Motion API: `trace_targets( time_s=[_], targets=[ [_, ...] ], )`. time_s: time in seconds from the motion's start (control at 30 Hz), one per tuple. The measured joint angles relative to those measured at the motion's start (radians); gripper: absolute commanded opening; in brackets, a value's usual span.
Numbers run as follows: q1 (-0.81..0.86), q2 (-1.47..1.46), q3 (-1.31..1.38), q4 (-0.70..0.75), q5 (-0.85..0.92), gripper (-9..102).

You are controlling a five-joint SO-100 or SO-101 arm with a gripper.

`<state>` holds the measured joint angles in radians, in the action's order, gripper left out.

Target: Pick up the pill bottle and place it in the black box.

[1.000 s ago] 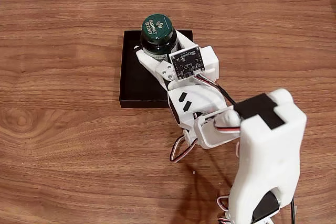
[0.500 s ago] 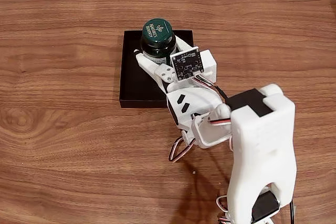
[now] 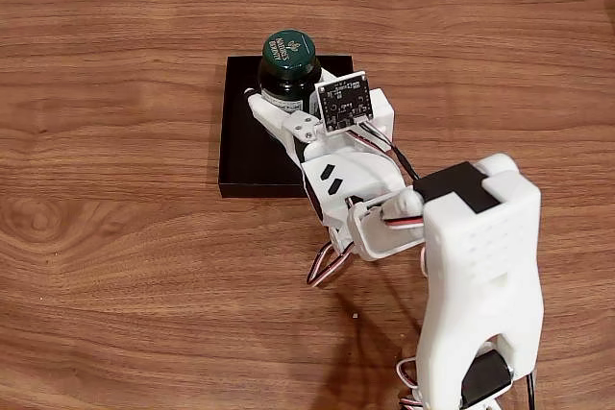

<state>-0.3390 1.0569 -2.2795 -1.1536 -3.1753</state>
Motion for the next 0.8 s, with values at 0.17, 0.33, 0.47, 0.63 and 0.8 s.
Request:
trace_targets(
  time_s=[0.17, 0.33, 0.47, 0.63, 0.8],
  targets=[
    [0.000, 0.054, 0.002, 0.144, 0.002, 31],
    [0.000, 0.109, -0.002, 0.353, 0.031, 36],
    [0.003, 0.167, -0.002, 0.469, 0.041, 37],
    [0.029, 0.230, -0.028, 0.528, 0.041, 38],
    [0.031, 0.295, -0.061, 0.557, 0.041, 38]
  ],
)
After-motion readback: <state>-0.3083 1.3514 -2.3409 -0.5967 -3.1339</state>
